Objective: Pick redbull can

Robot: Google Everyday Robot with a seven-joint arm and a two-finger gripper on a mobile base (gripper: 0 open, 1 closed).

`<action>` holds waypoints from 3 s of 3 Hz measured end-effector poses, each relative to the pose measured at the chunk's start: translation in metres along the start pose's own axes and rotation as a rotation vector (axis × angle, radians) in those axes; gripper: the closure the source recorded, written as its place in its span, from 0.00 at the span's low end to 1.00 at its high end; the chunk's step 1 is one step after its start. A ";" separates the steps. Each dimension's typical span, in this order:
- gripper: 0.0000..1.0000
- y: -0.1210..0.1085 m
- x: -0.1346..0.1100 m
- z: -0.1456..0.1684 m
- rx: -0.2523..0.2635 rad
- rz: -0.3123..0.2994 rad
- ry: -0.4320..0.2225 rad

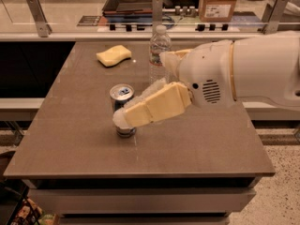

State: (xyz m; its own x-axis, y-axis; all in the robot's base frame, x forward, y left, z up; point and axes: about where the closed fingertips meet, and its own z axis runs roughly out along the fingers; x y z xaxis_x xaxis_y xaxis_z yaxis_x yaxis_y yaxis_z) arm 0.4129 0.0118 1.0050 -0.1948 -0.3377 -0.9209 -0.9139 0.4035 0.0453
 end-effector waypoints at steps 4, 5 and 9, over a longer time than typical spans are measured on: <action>0.00 -0.027 0.020 0.059 0.115 -0.082 -0.221; 0.00 -0.030 0.028 0.086 0.106 -0.083 -0.253; 0.17 -0.022 0.063 0.127 0.094 -0.021 -0.296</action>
Offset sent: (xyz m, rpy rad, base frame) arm 0.0483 0.0205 -0.0331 0.1664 -0.2039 -0.0957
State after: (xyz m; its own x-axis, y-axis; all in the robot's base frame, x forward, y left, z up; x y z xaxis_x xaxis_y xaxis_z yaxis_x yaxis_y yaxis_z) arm 0.4658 0.0899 0.8972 -0.0514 -0.0904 -0.9946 -0.8772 0.4801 0.0017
